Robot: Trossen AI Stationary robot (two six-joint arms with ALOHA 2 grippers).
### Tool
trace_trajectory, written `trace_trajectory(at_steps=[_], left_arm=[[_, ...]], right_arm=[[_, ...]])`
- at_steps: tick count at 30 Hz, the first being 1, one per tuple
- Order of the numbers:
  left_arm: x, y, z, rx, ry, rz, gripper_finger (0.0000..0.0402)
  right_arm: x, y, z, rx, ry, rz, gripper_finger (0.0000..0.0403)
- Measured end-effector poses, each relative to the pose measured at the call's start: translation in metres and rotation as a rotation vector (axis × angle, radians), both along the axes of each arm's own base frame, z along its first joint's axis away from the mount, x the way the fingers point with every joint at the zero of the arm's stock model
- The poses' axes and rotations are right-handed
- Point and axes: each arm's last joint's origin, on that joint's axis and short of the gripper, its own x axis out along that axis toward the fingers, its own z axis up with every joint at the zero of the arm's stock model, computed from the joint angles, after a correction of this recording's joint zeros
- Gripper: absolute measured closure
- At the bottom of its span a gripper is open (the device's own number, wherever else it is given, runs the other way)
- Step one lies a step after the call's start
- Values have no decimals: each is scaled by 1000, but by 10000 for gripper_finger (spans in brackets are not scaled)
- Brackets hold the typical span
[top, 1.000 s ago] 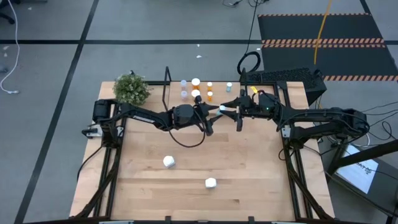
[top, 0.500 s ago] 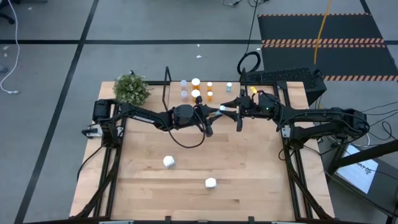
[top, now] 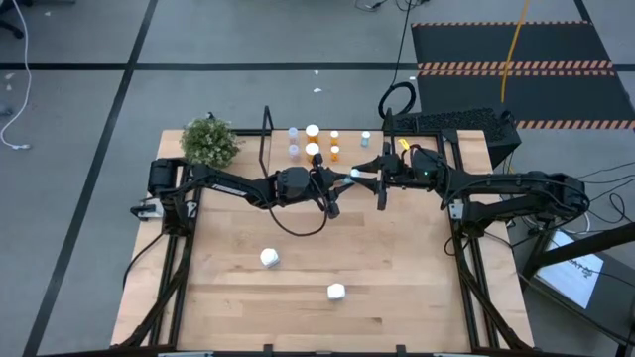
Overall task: Pick and place medicine bottles onto shelf by color
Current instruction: Put the blue pill bottle on the shelf aligned with the other blue pill bottle
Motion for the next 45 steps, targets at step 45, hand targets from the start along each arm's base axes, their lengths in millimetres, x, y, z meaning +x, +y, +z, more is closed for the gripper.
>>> trace_trajectory(at_steps=[45], left_arm=[[-5, 2, -20, 203, 279, -88, 289]], right_arm=[[0, 1, -19, 159, 312, 9, 167]])
